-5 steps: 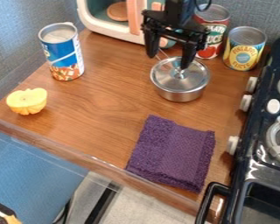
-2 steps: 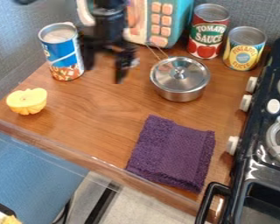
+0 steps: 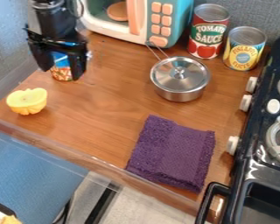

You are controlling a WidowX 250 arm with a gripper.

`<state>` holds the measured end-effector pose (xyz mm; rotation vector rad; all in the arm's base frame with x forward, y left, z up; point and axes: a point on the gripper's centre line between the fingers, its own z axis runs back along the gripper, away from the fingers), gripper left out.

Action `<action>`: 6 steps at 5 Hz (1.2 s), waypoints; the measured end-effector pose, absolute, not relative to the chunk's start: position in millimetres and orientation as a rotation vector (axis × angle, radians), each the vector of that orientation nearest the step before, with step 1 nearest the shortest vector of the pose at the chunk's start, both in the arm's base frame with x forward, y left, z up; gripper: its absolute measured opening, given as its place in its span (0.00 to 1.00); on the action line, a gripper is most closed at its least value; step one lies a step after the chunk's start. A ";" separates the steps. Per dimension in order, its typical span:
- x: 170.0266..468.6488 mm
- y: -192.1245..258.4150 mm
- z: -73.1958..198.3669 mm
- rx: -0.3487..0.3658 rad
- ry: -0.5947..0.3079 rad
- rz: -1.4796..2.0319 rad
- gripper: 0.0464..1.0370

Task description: Moved the orange toy from the left side of the table to the middle upper part

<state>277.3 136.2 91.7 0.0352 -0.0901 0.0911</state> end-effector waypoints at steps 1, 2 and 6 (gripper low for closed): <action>267.1 149.6 92.2 0.017 -0.078 0.066 0.96; 262.0 157.7 87.5 0.022 -0.090 0.058 0.96; 250.1 187.5 35.1 0.069 0.007 0.066 0.96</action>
